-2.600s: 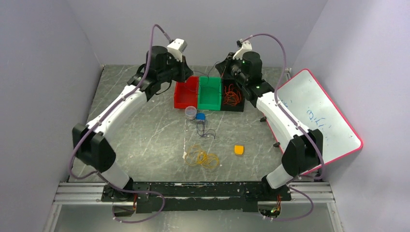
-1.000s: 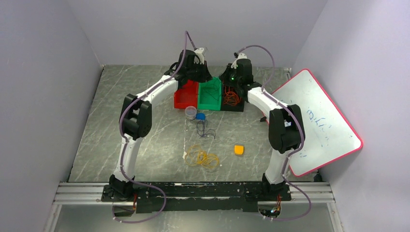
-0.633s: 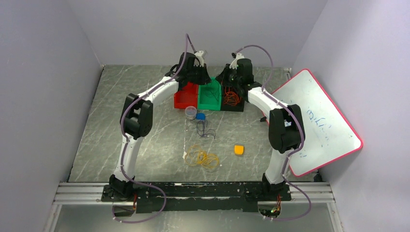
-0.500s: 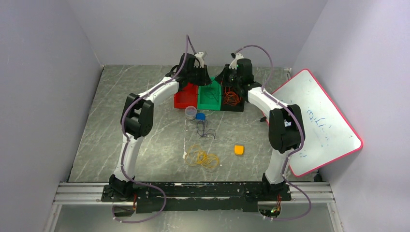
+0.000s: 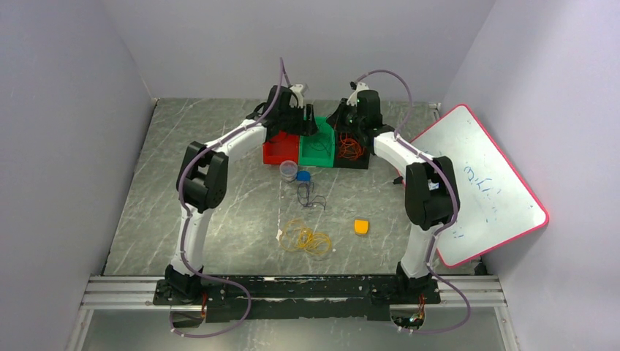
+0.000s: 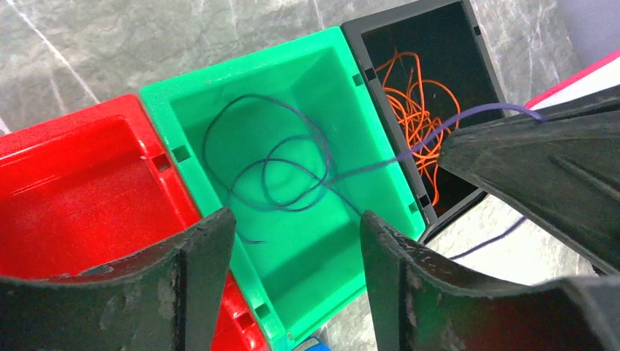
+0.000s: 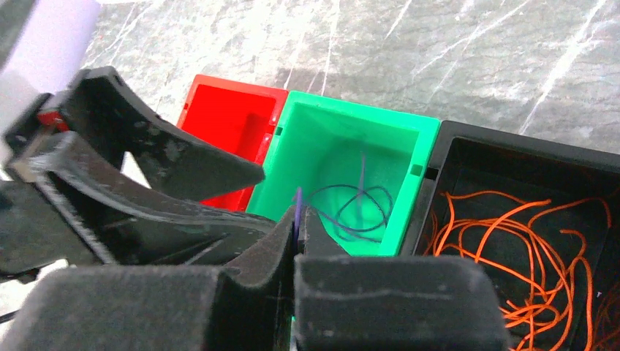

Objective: Untangle the cables

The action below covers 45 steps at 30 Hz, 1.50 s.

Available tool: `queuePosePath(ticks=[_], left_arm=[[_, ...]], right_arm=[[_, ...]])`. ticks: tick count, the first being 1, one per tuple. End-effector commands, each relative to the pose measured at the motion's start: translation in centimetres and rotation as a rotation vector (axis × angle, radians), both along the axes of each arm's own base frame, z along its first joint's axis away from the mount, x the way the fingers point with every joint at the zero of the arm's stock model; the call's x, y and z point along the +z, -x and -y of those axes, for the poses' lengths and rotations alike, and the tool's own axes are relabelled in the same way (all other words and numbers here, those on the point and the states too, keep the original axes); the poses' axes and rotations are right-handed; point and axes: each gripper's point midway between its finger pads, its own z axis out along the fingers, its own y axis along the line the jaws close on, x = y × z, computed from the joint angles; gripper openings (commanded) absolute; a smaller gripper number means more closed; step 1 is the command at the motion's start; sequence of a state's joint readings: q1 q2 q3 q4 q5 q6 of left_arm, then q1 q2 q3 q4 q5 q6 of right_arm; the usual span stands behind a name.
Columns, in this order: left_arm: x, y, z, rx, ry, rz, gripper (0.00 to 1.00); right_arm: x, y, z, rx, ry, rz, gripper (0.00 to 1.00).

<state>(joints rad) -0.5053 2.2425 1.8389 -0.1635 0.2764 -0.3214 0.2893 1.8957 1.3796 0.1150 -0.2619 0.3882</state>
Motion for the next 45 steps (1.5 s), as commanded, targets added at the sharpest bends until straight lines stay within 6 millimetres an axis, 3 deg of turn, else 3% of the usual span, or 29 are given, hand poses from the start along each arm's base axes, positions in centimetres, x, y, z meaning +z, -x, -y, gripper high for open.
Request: queuePosePath(ticks=[1,8,15,25,32,43,45], left_arm=[[4.9,-0.6,-1.6,0.026,0.013,0.102,0.70],[8.8,0.1,-3.5,0.039,0.003,0.173,0.77],[11.7,2.3,-7.5,0.105,-0.062,0.252,0.78],[10.4,4.9,-12.6,0.203,-0.152,0.295,0.76],[10.3,5.2,-13.4,0.220,-0.163,0.318,0.76],[9.8,5.3,-13.6,0.219,-0.179,0.317,0.75],[9.8,5.3,-13.7,0.222,-0.184,0.318,0.75]], right_arm=[[-1.3,-0.1,0.0,-0.008,0.002,-0.017,0.00],[-2.2,-0.3,-1.0,0.021,0.014,-0.035,0.00],[-3.1,-1.0,-2.4,0.039,0.066,-0.047,0.00],[-7.3,-2.1,-4.6,0.034,0.214,-0.109,0.00],[-9.9,-2.7,-5.4,0.016,0.320,-0.137,0.00],[-9.0,-3.8,-3.6,-0.053,0.427,-0.088,0.00],[-8.4,-3.8,-3.5,-0.054,0.431,-0.076,0.08]])
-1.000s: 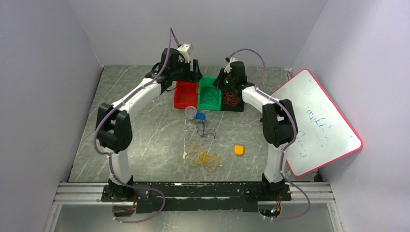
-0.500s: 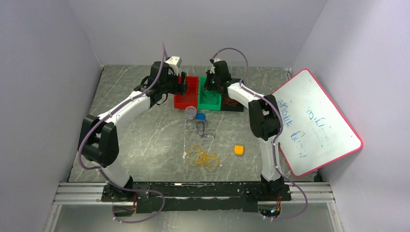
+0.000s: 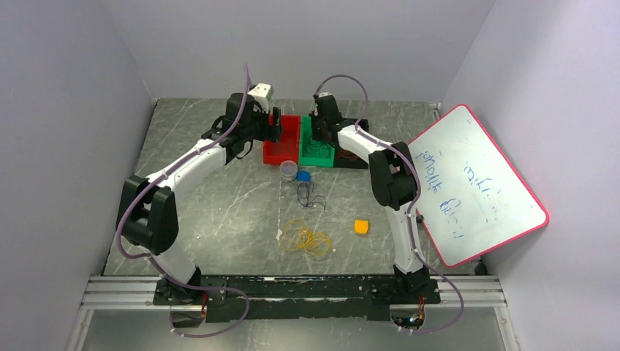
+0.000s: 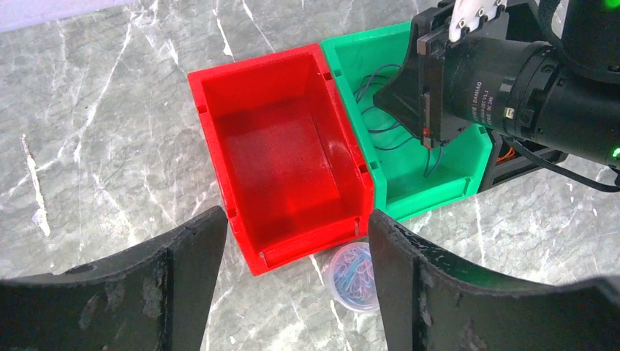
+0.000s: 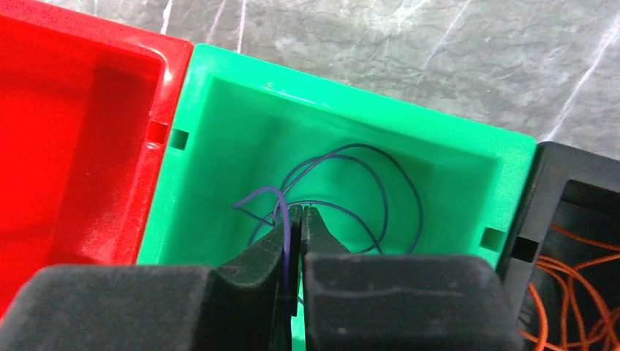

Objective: Untangle the cables

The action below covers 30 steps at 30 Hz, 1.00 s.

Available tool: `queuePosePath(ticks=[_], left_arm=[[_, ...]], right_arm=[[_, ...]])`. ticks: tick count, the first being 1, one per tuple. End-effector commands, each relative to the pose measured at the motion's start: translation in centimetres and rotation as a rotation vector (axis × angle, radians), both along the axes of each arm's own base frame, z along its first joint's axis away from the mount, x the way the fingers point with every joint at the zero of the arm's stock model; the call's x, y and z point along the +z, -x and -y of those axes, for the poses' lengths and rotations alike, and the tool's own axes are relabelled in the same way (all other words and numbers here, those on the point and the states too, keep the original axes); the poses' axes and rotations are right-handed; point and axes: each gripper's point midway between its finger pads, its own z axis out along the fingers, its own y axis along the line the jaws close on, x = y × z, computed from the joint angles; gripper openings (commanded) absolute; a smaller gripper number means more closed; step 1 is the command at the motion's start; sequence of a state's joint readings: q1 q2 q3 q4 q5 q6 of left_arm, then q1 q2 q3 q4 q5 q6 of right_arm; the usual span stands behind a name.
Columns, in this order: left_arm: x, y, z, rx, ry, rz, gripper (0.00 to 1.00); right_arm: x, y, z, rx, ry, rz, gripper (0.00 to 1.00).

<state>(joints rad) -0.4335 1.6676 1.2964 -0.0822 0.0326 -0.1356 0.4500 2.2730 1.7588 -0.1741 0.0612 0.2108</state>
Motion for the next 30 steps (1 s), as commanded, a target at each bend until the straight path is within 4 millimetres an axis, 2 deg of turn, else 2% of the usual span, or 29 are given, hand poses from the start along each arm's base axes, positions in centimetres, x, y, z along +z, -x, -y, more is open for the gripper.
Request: queuePosePath(ticks=[1,4,7,14,19,22,30], left_arm=[[2.0,-0.4,-0.9,0.024,-0.004,0.071,0.75],[2.1,-0.4,-1.0,0.027,-0.008,0.076,0.75],[2.0,-0.4,-1.0,0.027,-0.012,0.074,0.75],[1.5,-0.5,-0.8,0.019,-0.011,0.061,0.75],[1.5,-0.5,-0.7,0.016,-0.013,0.061,0.75],[1.3,-0.6,-0.8,0.019,-0.016,0.057,0.75],[1.0,-0.6,-0.2,-0.005,-0.006,0.040,0.75]], right_arm=[[3.0,-0.9,0.8,-0.010,0.039,0.070,0.13],[4.8,-0.8,0.9,-0.002,0.034,0.102,0.27],[6.8,-0.7,1.0,0.007,0.030,0.137,0.38],[10.1,0.1,1.7,0.012,0.029,0.181,0.47],[10.7,0.8,2.1,0.021,0.021,0.180,0.48],[10.3,1.3,1.9,0.059,0.013,0.155,0.46],[9.0,4.2,-1.2,0.261,-0.094,0.073,0.44]])
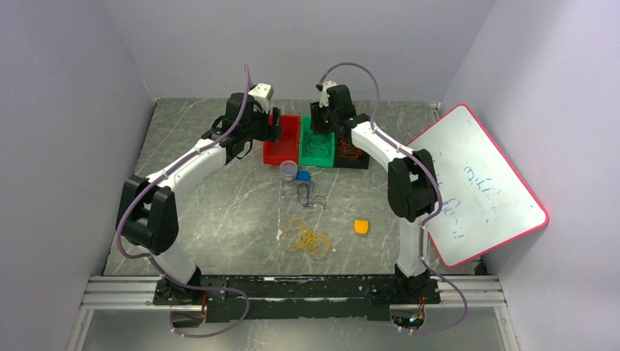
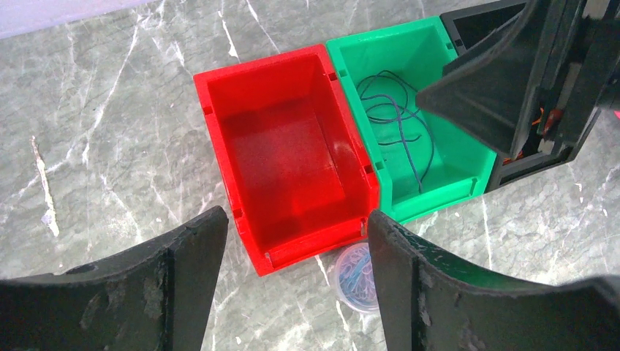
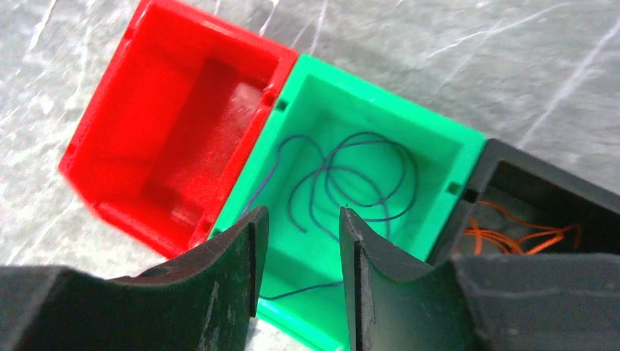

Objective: Untangle the cables

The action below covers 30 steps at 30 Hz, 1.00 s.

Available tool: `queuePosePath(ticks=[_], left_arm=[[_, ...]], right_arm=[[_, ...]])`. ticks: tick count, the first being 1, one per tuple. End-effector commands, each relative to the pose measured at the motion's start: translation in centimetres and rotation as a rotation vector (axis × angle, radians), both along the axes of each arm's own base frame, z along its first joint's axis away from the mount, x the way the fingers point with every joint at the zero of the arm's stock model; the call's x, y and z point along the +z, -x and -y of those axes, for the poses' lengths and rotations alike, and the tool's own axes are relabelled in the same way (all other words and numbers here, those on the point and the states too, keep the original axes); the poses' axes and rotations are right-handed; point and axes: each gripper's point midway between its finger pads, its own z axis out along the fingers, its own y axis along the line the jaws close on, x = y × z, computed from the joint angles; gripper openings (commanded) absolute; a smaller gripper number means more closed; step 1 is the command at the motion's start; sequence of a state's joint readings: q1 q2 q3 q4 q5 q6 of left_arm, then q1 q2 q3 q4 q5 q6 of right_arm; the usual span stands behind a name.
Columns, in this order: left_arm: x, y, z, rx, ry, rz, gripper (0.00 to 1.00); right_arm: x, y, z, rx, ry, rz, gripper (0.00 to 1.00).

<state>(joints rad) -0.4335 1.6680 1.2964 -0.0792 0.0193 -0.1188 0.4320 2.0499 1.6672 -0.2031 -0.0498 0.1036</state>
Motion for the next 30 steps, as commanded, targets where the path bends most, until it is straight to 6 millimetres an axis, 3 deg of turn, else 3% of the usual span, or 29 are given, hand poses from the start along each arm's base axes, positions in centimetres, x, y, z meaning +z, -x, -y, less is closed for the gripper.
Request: queuePosePath(ticks=[1,8,26,30], left_arm=[[1.0,-0.4,0.0,-0.008,0.010,0.031,0.75],[0.5,-0.5,0.1,-0.013,0.008,0.020,0.74],[0.9,-0.4,0.1,-0.017,0.001,0.028,0.74],[0.8,-0.4,0.0,-0.015,-0.001,0.028,0.74]], right_arm=[[0.5,2.1,-2.1,0.143,-0.072,-0.039,0.44],[-0.4,2.9,-3.3,0.196,-0.140,-0.084,0.36],[-4.0,2.3,-3.2,0.168,-0.123,-0.149,0.25],[-4.8,2.1,-3.2,0.163,-0.114,-0.161,0.18]])
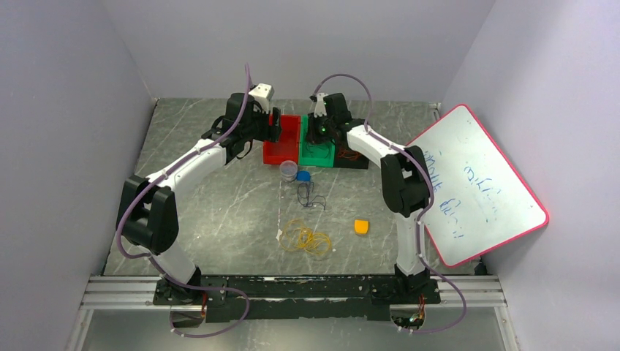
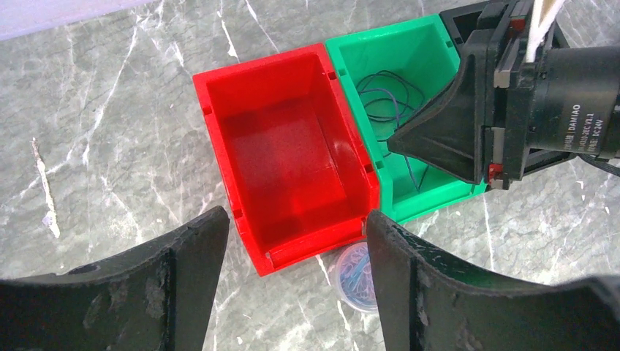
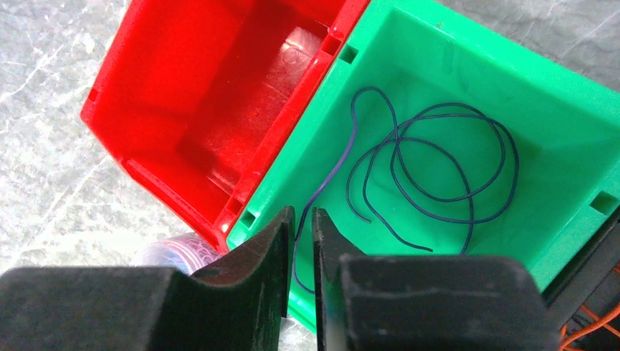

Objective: Untangle the cables

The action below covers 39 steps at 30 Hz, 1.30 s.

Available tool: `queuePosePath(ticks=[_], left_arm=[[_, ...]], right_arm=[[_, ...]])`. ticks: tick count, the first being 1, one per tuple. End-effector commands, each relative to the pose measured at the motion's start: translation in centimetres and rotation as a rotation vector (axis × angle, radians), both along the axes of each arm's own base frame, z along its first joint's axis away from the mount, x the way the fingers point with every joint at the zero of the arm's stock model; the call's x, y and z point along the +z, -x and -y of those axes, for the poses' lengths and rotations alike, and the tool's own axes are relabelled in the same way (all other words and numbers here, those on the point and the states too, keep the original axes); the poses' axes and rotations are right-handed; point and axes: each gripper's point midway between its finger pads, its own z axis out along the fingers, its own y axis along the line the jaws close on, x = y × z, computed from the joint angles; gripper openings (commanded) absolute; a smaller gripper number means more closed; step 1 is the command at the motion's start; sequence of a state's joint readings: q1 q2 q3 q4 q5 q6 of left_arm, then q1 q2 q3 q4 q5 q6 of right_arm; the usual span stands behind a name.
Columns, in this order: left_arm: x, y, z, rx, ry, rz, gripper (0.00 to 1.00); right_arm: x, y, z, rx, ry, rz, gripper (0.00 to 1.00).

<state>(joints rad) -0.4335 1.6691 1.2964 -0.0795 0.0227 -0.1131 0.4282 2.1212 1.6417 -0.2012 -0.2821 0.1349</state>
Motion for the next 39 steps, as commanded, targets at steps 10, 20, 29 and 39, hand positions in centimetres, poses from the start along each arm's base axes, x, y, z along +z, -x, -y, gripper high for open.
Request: queuePosePath(ticks=[10,20,29,39], left_arm=[[1.0,-0.4,0.0,-0.012,0.002,0.029,0.74],[0.6,-0.5,0.4,-0.028,0.011,0.015,0.73],[0.5,-0.5,0.3,-0.027,0.006,0.014,0.73],[0.6,-0.5,0.2,-0.021,0.001,0.017,0.73]], right_arm=[[-2.2,-1.8,1.6,-0.095,0.088,-0.004,0.01],[-3.7,-3.1,4.1,-0.196,0.239,0.002,0.00],[-5.1,-3.3,3.7,-0.191,0.343,0.002,0.00],[-7.3,-2.9,2.8,-0.157,0.397,-0.034,0.00]])
